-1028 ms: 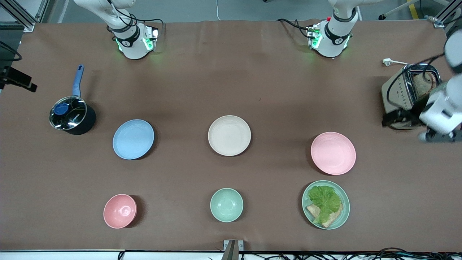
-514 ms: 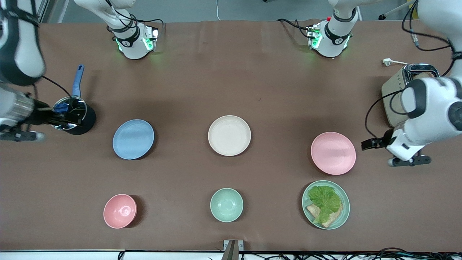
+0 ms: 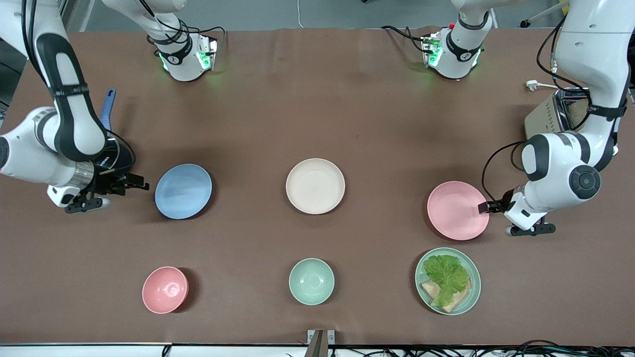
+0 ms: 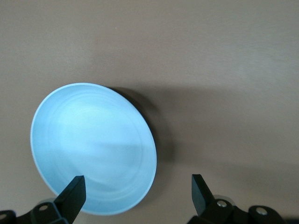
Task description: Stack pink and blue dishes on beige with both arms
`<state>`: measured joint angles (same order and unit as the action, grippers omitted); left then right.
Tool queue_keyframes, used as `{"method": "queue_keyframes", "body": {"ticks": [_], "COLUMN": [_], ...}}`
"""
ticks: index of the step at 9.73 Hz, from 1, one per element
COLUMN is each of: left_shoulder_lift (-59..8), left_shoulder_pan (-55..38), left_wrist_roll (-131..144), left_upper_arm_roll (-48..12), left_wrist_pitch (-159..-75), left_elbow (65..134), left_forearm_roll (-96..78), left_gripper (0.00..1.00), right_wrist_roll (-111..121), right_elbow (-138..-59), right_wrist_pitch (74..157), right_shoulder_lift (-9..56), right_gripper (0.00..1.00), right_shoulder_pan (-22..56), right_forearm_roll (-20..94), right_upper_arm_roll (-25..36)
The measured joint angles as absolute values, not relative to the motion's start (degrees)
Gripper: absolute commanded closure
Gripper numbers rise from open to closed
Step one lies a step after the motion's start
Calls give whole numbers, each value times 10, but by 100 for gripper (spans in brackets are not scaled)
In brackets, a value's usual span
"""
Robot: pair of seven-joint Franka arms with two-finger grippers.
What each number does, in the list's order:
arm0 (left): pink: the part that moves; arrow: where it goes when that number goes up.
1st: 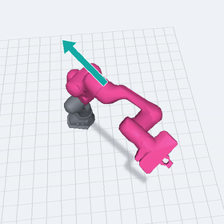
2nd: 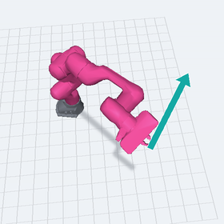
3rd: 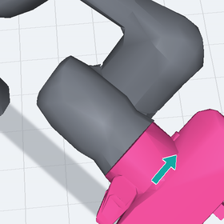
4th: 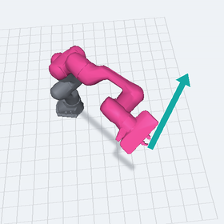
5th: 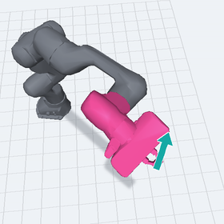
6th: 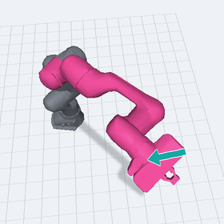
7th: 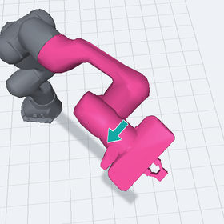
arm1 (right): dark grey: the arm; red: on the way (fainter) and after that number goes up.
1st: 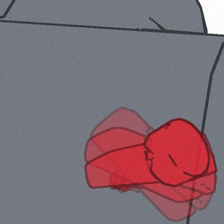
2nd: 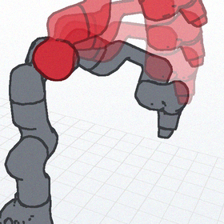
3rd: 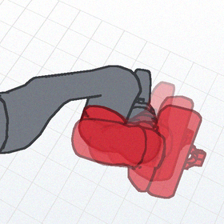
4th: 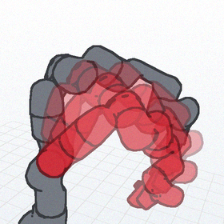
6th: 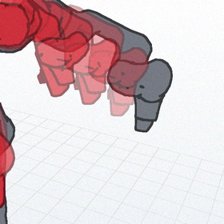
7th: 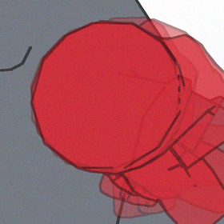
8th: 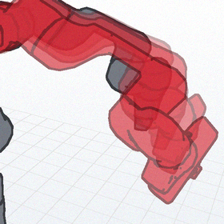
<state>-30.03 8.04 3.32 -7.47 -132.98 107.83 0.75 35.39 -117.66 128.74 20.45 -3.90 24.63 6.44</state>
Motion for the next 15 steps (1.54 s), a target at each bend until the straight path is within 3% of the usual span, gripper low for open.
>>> {"method": "queue_keyframes", "body": {"ticks": [2, 7, 10, 12, 14, 15], "left_shoulder_lift": [-306, -314, -314, -314, -314, -315], "left_shoulder_pan": [83, 115, 110, 104, 105, 105], "left_wrist_roll": [29, -33, -25, -13, -12, -12], "left_upper_arm_roll": [-74, -75, -82, -82, -82, -82], "left_wrist_pitch": [-1331, -1331, -1331, -1331, -1331, -1331], "left_elbow": [1078, 1079, 1078, 1077, 1077, 1078], "left_forearm_roll": [8, 8, 8, 8, 8, 8], "left_gripper": [41, 45, 45, 51, 65, 66], "right_wrist_roll": [423, 486, 487, 487, 487, 488], "right_elbow": [-1177, -1181, -1182, -1183, -1185, -1187], "right_wrist_pitch": [1323, 1349, 1349, 1349, 1349, 1349], "right_shoulder_lift": [245, 285, 288, 291, 292, 292], "right_gripper": [0, 30, 42, 60, 98, 100], "right_shoulder_pan": [-42, -41, -39, -39, -38, -38], "right_forearm_roll": [305, 370, 370, 371, 380, 390], "right_upper_arm_roll": [66, 64, 61, 59, 59, 59]}}
